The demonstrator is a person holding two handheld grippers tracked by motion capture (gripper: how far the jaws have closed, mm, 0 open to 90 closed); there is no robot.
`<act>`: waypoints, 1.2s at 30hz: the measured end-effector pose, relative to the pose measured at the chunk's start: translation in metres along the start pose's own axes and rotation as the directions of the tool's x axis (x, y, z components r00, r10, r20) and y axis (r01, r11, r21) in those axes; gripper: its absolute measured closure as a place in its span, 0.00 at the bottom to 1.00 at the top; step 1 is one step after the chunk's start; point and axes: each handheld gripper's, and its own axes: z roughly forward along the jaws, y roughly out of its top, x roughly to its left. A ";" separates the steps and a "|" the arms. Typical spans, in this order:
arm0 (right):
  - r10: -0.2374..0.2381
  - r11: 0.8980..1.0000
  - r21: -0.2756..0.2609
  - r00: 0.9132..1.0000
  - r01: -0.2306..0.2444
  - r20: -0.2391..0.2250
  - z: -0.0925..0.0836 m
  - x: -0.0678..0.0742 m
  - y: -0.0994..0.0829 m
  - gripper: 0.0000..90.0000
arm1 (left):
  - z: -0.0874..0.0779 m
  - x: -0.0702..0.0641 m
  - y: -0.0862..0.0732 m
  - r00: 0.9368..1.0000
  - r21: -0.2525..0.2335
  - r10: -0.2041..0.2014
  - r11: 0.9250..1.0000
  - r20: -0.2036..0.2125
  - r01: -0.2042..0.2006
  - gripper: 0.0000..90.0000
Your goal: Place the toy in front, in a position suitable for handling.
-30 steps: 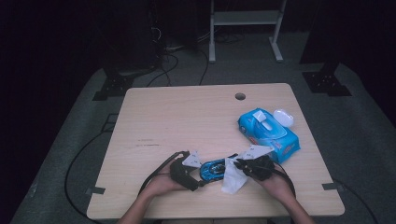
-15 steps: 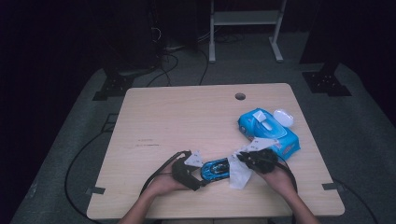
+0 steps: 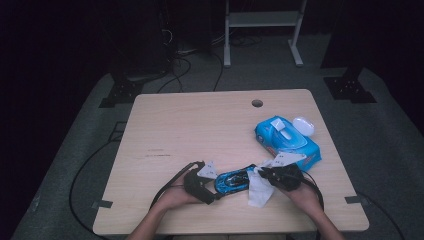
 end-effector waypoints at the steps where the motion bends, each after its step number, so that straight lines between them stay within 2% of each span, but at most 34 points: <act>1: -0.010 1.000 -0.008 0.999 0.010 -0.033 0.000 0.003 0.002 0.92 | 0.000 0.000 0.001 1.000 0.004 0.002 1.000 -0.005 -0.002 0.30; 2: -0.034 0.999 -0.011 0.996 0.033 -0.078 0.001 0.007 0.003 0.92 | 0.000 -0.001 0.000 1.000 0.004 0.002 1.000 -0.005 -0.002 0.30; 3: -0.059 0.998 0.001 0.994 0.059 -0.097 0.003 0.011 0.003 0.92 | 0.000 0.000 0.000 1.000 0.002 0.002 1.000 -0.004 -0.002 0.30; 4: -0.089 0.996 0.015 0.991 0.090 -0.100 0.003 0.014 0.003 0.92 | 0.000 0.000 0.000 1.000 0.001 0.002 1.000 -0.003 -0.002 0.30; 5: -0.097 0.995 0.018 0.990 0.099 -0.101 0.003 0.014 0.002 0.92 | 0.000 0.000 0.000 1.000 0.002 0.004 1.000 -0.001 -0.004 0.30; 7: -0.079 0.997 0.015 0.991 0.081 -0.112 0.000 0.009 0.001 0.92 | 0.000 0.000 0.000 1.000 0.001 0.003 1.000 -0.001 -0.003 0.30; 10: -0.060 0.998 0.010 0.996 0.061 -0.062 0.001 0.000 0.008 0.92 | 0.000 0.000 -0.001 1.000 -0.002 0.003 1.000 0.001 -0.003 0.30; 12: -0.060 0.998 -0.001 0.998 0.060 -0.035 0.007 -0.002 0.017 0.92 | 0.000 0.000 -0.001 1.000 -0.005 0.001 1.000 0.001 -0.001 0.30; 15: -0.044 0.999 -0.007 0.998 0.044 -0.040 0.016 -0.003 0.025 0.92 | 0.000 0.000 -0.001 1.000 -0.002 0.002 1.000 0.001 -0.002 0.30; 16: -0.043 0.999 0.008 0.999 0.043 -0.031 0.025 -0.005 0.030 0.92 | 0.000 0.000 -0.001 1.000 -0.003 0.000 1.000 0.001 0.000 0.30; 18: -0.044 0.998 0.038 0.999 0.045 -0.026 0.027 -0.007 0.028 0.92 | 0.000 0.000 -0.001 1.000 -0.006 0.000 1.000 0.001 0.000 0.30; 21: -0.028 0.999 0.034 0.999 0.029 -0.019 0.022 -0.012 0.020 0.92 | 0.000 0.000 -0.001 1.000 -0.005 0.002 1.000 0.000 -0.002 0.30; 22: 0.004 1.000 0.016 1.000 -0.004 -0.012 0.010 -0.015 0.006 0.92 | 0.000 0.000 -0.001 1.000 -0.008 -0.002 1.000 -0.001 0.002 0.30; 23: 0.004 1.000 0.016 1.000 -0.004 -0.012 0.010 -0.015 0.006 0.92 | 0.000 0.000 -0.001 1.000 -0.008 -0.002 1.000 -0.001 0.002 0.30; 24: 0.022 1.000 0.005 1.000 -0.021 -0.016 0.001 -0.015 -0.002 0.92 | 0.000 0.000 -0.001 1.000 -0.010 -0.002 1.000 -0.001 0.002 0.30; 27: 0.008 1.000 0.002 0.999 -0.008 -0.032 -0.002 -0.009 -0.003 0.92 | 0.000 -0.001 -0.001 1.000 -0.008 -0.003 1.000 -0.001 0.003 0.30; 28: -0.004 1.000 -0.003 0.998 0.004 -0.064 0.001 -0.001 -0.001 0.92 | 0.000 -0.001 -0.001 1.000 -0.008 -0.003 1.000 -0.002 0.003 0.30; 29: -0.036 0.999 0.005 0.997 0.037 -0.071 0.005 0.006 0.002 0.92 | 0.000 -0.001 -0.001 1.000 -0.005 -0.005 1.000 -0.003 0.005 0.30; 31: -0.088 0.996 0.014 0.994 0.089 -0.064 0.008 0.012 0.006 0.92 | 0.000 -0.001 -0.001 1.000 -0.003 -0.002 1.000 -0.005 0.002 0.30; 32: -0.092 0.995 0.018 0.994 0.093 -0.059 0.008 0.012 0.007 0.92 | 0.000 -0.001 -0.001 1.000 -0.004 -0.002 1.000 -0.003 0.002 0.30; 35: -0.065 0.998 0.016 0.997 0.066 -0.052 0.006 0.006 0.005 0.92 | 0.000 0.000 -0.001 1.000 -0.005 0.000 1.000 -0.002 0.000 0.30; 36: -0.011 1.000 0.016 0.995 0.012 -0.100 0.007 0.001 0.001 0.92 | 0.000 0.000 -0.001 1.000 -0.007 0.001 1.000 -0.001 -0.001 0.30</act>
